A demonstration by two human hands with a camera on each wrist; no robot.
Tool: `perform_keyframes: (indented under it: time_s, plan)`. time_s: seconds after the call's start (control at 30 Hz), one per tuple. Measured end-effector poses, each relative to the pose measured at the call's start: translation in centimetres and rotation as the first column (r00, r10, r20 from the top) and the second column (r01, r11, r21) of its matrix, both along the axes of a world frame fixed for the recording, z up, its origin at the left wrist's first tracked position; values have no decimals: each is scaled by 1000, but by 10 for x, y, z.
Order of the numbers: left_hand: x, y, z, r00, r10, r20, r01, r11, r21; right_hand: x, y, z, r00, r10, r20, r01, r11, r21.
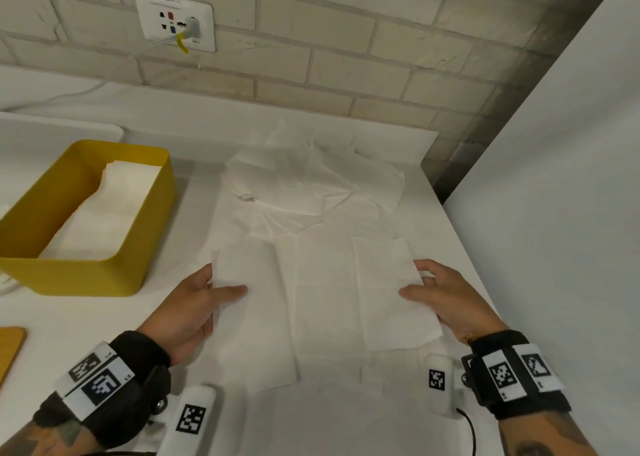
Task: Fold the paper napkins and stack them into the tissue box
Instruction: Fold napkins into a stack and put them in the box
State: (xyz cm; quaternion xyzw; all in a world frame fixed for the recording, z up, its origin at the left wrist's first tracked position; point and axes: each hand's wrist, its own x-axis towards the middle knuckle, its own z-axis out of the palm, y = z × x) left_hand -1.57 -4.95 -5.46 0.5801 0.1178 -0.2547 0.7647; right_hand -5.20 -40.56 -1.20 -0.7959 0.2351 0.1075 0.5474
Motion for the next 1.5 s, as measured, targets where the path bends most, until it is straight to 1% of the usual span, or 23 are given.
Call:
perform_keyframes:
  time_s: [0.07, 0.17, 0.27, 0.33, 0.37, 0.43, 0.5, 0.53, 0.6, 0.67, 0.8, 0.87, 0.93, 0.97, 1.03, 1.1, 1.13, 1.17, 1.2, 1.27, 1.3, 1.4, 1.5]
  plan:
    - [0, 0, -1, 1000, 5, -1, -5, 1000, 2, 5, 2, 14, 997, 40, 70, -36, 998, -59]
    - [1, 0, -1, 1000, 2, -8, -2, 1000, -3, 11, 25, 35, 980, 112, 167, -101, 992, -71]
    - [0, 1, -3, 1000, 3, -6, -3, 1000, -26, 12, 68, 37, 938, 338, 83, -319, 930, -185]
    - [-1, 2, -4, 1000, 10, -10, -10, 999, -41, 10, 88, 30, 910, 415, 1, -411, 901, -138]
    - [-1, 3, -4, 1000, 14, -13, -14, 999, -46, 10, 91, 26, 924, 383, 13, -379, 920, -102]
    - [-3, 4, -4, 1000, 22, -17, -23, 998, -62, 13, 84, 18, 979, 185, 84, -178, 980, -83]
    - [-5, 4, -5, 1000, 22, -15, -23, 997, -74, 17, 70, 7, 995, -16, 101, 30, 990, -139]
    - [-5, 4, -6, 999, 29, -16, -30, 996, -81, 19, 66, 1, 995, -63, 78, 76, 982, -173]
    - [-4, 4, -7, 998, 49, -28, -51, 994, -97, 23, 62, -11, 997, -74, 9, 75, 980, -184]
    - [-4, 3, -5, 997, 63, -49, -68, 990, -121, 27, 66, -17, 998, -58, -4, 56, 986, -155]
    - [-1, 2, -7, 985, 137, -105, -153, 975, -159, 30, 76, -10, 990, -50, 129, 64, 992, -113]
    - [1, 4, -11, 974, 173, -148, -199, 962, -187, 26, 85, 9, 973, -57, 223, 64, 998, -28]
    - [2, 6, -12, 971, 175, -165, -208, 955, -211, 20, 99, 36, 956, -15, 292, -27, 990, 138]
    - [1, 6, -11, 972, 169, -165, -203, 954, -222, 17, 106, 48, 948, 4, 318, -95, 957, 273]
    - [-1, 6, -5, 972, 159, -171, -199, 948, -249, 14, 121, 64, 931, 21, 365, -230, 809, 540]
    - [-1, 8, -2, 971, 151, -187, -199, 940, -276, 15, 136, 67, 928, 21, 371, -284, 683, 673]
    - [-1, 9, -1, 969, 155, -194, -207, 937, -282, 18, 144, 61, 935, 23, 353, -276, 672, 687]
    - [-1, 10, -1, 966, 161, -205, -216, 934, -284, 21, 152, 52, 947, 32, 320, -247, 711, 659]
    - [-1, 10, 0, 964, 161, -211, -218, 934, -284, 25, 160, 39, 961, 47, 274, -206, 782, 588]
    - [-2, 9, 1, 970, 144, -197, -199, 935, -295, 29, 173, 14, 983, 55, 173, -121, 910, 397]
    - [-3, 8, 2, 973, 134, -187, -186, 937, -296, 30, 178, 2, 989, 45, 141, -89, 943, 322]
    - [-5, 8, 5, 979, 123, -163, -166, 945, -283, 29, 184, -19, 994, 20, 104, -44, 971, 233]
    - [-6, 9, 8, 979, 130, -159, -171, 944, -281, 30, 188, -23, 994, -21, 103, -5, 968, 250]
